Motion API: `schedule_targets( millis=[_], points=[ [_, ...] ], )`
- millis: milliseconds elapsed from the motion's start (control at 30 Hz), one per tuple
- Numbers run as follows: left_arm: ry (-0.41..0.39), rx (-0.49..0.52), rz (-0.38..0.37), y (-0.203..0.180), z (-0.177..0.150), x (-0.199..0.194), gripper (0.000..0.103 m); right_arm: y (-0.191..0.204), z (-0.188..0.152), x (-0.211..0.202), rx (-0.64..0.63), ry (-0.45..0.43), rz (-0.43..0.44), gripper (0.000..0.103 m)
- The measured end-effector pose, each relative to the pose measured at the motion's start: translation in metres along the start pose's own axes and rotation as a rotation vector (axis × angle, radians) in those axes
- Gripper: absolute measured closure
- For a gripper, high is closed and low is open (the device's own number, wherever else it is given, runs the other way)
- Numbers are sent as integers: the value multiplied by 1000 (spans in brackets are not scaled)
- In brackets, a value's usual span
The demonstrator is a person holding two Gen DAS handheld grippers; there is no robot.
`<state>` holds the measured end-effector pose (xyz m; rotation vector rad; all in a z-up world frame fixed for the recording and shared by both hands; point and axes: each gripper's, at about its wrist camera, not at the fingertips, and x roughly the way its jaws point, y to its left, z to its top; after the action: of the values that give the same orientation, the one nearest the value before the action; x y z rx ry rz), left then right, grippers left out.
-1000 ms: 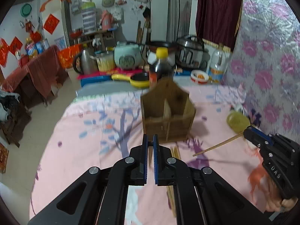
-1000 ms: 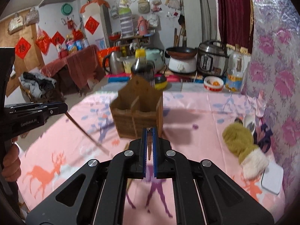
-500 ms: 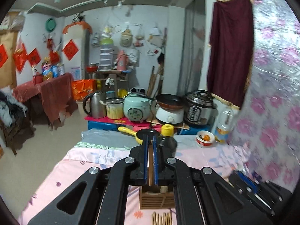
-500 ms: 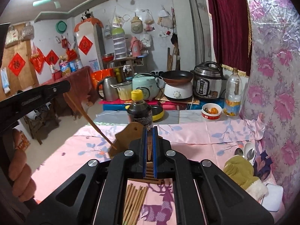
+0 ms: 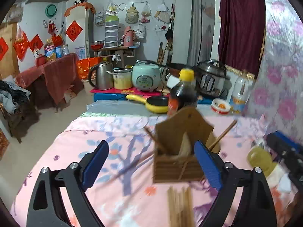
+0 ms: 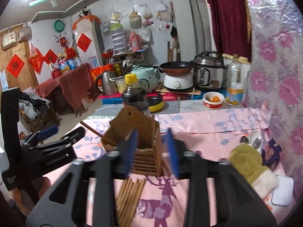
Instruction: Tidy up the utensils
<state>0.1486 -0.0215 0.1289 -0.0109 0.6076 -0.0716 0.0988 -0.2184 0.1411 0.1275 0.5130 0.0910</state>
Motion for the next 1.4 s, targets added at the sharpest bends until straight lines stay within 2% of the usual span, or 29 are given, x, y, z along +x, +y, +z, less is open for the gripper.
schedule_targets(
  millis=[33,100,200,300,367,400,467,533,667,800,933,1200,1400],
  points=[
    [-3,5,19,4,-9,-5,7,-1,-6,-5,3,-11,-9,42],
    [-5,16,42,11,-27,-10,6,-5,-28,-14,8,-26,-28,22],
    [49,28,58,22,-63,-9,6,-12,-66,-18,24,0,-46,9],
    [126,3,29,36,-99,0,6,-21,-100,-7,59,111,-14,9],
    [217,-5,21,45,-124,11,6,-24,-115,3,84,206,11,9],
    [268,3,21,47,-131,15,6,-25,-121,7,98,244,27,9],
    [311,29,3,47,-140,19,6,-27,-127,13,121,292,59,9],
    [317,49,-4,44,-146,19,6,-25,-131,16,114,309,66,9],
    [356,104,-36,28,-154,25,6,-23,-138,27,75,347,14,9],
    [399,140,-80,16,-160,34,6,-29,-141,33,95,379,-1,9],
    [408,162,-99,8,-165,36,6,-33,-142,35,103,386,-9,9],
    [455,166,-108,-2,-169,50,6,-32,-142,37,99,389,-13,9],
    [480,124,-144,3,-168,60,5,-41,-142,38,144,397,-10,9]
  ],
)
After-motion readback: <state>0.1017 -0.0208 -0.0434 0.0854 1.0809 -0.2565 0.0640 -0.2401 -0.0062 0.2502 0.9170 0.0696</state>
